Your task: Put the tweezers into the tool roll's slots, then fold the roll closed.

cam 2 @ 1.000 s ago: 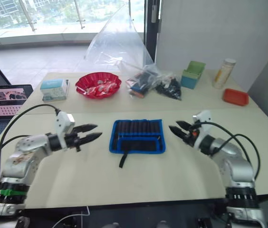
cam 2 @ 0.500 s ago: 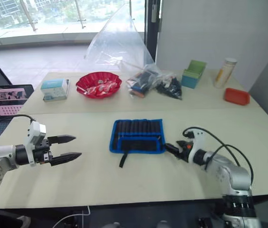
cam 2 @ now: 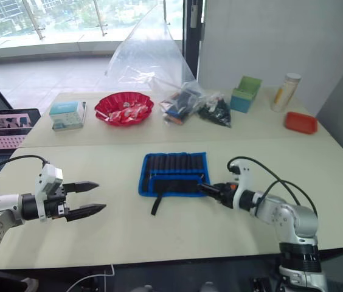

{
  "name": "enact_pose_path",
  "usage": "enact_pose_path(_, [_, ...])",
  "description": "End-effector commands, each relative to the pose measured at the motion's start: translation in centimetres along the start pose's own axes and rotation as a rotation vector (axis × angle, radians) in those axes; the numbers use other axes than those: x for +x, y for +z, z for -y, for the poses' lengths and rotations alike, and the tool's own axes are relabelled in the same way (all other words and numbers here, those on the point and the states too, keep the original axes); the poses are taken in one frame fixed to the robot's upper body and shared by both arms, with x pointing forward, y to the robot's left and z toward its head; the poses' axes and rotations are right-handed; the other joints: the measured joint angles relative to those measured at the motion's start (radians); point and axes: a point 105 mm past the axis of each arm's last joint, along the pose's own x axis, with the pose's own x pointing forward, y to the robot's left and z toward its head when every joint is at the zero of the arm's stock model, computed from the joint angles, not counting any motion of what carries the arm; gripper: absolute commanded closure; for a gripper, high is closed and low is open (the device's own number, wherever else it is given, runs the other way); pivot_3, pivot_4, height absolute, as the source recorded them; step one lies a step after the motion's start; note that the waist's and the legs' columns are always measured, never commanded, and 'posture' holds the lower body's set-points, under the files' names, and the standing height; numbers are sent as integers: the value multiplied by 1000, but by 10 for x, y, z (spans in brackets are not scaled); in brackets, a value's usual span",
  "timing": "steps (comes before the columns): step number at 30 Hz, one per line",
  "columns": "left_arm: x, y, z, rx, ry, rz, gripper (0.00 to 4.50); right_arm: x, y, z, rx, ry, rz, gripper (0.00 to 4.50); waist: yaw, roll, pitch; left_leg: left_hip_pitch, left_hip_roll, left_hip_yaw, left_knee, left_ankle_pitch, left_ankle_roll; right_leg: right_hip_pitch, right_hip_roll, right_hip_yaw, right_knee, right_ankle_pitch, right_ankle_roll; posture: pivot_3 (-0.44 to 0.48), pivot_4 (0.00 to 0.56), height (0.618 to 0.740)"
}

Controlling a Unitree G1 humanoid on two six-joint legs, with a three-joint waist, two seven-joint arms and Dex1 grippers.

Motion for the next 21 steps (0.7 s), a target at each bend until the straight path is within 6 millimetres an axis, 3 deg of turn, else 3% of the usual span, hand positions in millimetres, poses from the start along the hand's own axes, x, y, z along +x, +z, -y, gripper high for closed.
enact_pose_path(1, [-1, 6, 2, 34, -5, 10, 0, -1, 2, 4, 28, -9, 23, 1119, -1, 0, 0, 0, 0, 0, 0, 0, 0, 0, 0, 0, 0, 0, 0, 0, 150, 740])
enact_pose_path(11, [-1, 2, 2, 32, -30, -29, 0, -6, 11, 9, 108, 17, 80, 4424, -6, 0, 0, 0, 0, 1, 0, 0, 0, -1, 0, 0, 0, 0, 0, 0, 150, 740])
enact_pose_path(21, [5, 0, 2, 28, -41, -26, 0, -27, 26, 14, 172, 30, 151, 4424, -10, 0, 0, -1, 0, 1, -1, 0, 0, -2, 0, 0, 0, 0, 0, 0, 150, 740])
